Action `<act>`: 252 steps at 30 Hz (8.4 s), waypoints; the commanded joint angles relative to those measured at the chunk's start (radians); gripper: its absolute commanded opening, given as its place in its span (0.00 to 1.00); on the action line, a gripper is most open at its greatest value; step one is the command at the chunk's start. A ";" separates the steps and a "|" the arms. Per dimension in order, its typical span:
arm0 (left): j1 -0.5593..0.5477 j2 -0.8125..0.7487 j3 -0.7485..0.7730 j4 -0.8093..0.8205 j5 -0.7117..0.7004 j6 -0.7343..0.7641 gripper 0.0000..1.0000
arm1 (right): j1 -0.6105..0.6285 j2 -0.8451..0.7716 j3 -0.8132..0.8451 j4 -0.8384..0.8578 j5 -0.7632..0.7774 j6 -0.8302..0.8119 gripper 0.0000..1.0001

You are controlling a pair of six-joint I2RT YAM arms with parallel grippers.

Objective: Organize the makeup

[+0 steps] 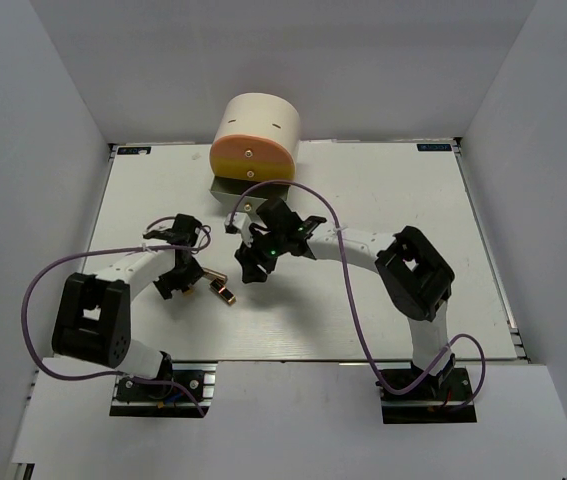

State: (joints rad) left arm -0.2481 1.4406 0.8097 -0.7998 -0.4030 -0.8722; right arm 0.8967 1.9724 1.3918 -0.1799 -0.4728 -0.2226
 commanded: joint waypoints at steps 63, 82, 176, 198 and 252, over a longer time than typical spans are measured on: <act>0.021 0.253 0.361 0.950 0.527 -0.479 0.57 | -0.309 -0.330 -0.221 -0.036 -0.134 -0.139 0.56; 0.044 -0.621 0.025 0.128 0.107 -0.071 0.60 | 0.051 0.083 0.099 -0.029 -0.061 0.112 0.80; 0.044 -0.316 -0.261 0.383 0.378 -0.426 0.62 | -0.193 0.036 0.174 0.272 0.448 -0.474 0.52; 0.044 -0.022 -0.060 0.367 0.369 -0.358 0.59 | -0.212 -0.299 -0.046 0.142 0.292 -0.205 0.36; 0.026 0.368 0.422 0.884 0.609 -0.467 0.15 | -0.429 -0.589 -0.324 0.046 0.283 -0.074 0.40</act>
State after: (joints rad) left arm -0.2180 1.8133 1.1946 0.0757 0.2398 -1.3087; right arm 0.4770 1.4155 1.0782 -0.1440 -0.1833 -0.3161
